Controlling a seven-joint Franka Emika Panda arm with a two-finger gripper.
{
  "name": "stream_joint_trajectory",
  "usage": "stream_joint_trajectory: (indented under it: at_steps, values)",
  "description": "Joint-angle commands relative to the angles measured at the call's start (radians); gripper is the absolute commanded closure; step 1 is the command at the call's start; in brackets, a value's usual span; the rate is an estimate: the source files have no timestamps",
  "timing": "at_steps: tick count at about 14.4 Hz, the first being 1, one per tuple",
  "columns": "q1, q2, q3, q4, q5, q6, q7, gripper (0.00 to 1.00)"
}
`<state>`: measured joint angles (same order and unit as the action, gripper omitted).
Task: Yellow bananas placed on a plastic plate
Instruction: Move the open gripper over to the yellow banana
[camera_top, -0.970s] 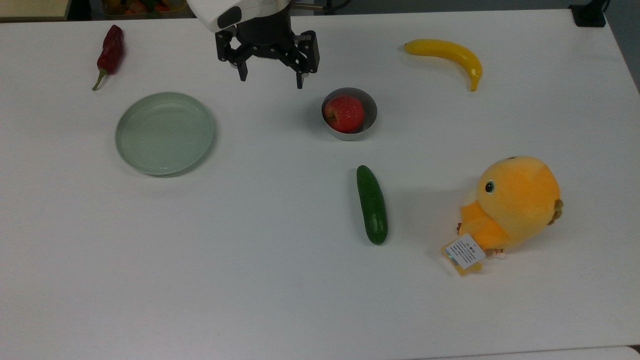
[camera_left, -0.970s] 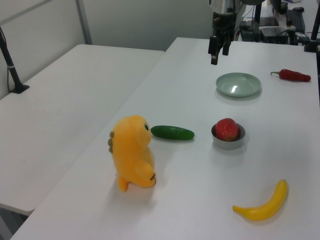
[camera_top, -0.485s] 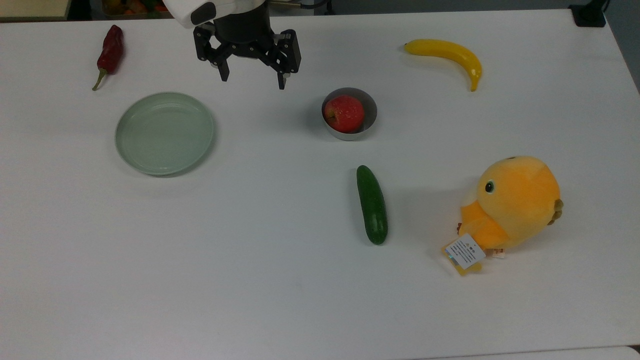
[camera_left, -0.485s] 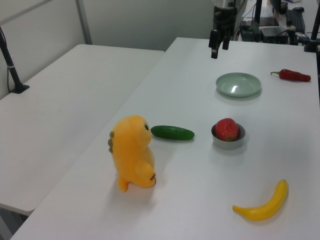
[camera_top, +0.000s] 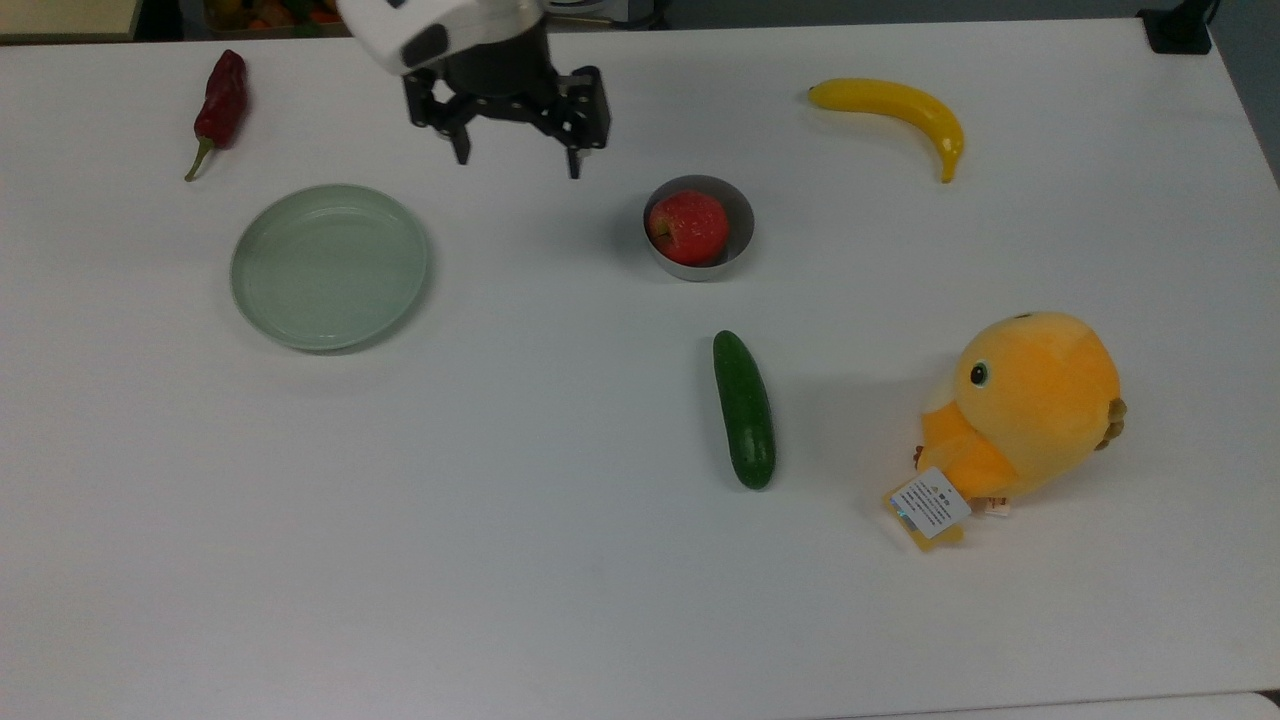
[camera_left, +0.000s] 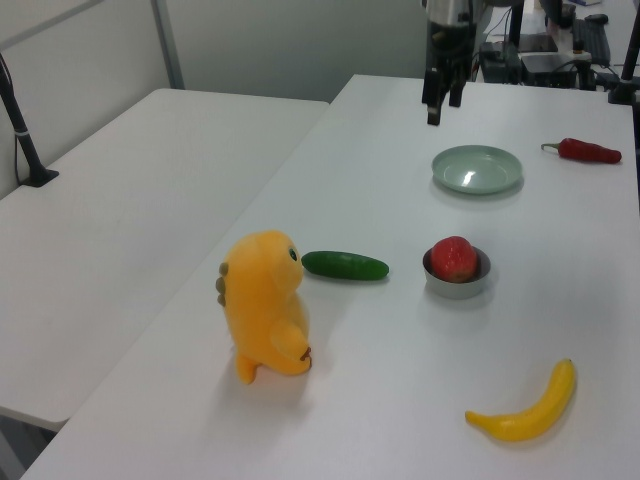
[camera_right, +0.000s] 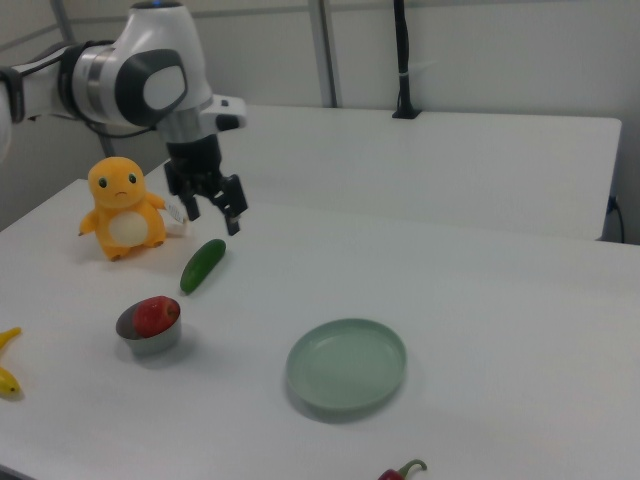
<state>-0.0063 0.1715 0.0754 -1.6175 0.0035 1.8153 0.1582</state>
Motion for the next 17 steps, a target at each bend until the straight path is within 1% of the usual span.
stream_joint_trajectory:
  at_steps: [1,3,4,5,6,7,8,9,10,11,15,17]
  values:
    - [0.106,-0.087,-0.005,-0.13,0.012,0.024,-0.016,0.0]
    - [0.185,-0.125,-0.005,-0.188,0.012,0.1,-0.017,0.0]
    - [0.231,-0.139,0.007,-0.203,0.012,0.102,-0.019,0.0]
    - [0.251,-0.144,0.033,-0.214,0.012,0.098,-0.019,0.0]
    - [0.261,-0.148,0.07,-0.226,0.012,0.102,-0.017,0.0]
    - [0.261,-0.148,0.128,-0.237,0.012,0.102,-0.017,0.0]
    - [0.261,-0.148,0.165,-0.237,0.012,0.098,-0.019,0.0]
    - [0.261,-0.148,0.226,-0.252,0.012,0.096,-0.038,0.0]
    - [0.262,-0.148,0.263,-0.258,0.012,0.096,-0.063,0.0]
    - [0.269,-0.147,0.292,-0.26,0.012,0.096,-0.095,0.0]
    - [0.282,-0.135,0.38,-0.297,0.012,0.094,-0.231,0.0]
    - [0.288,-0.119,0.405,-0.317,0.012,0.094,-0.298,0.0]
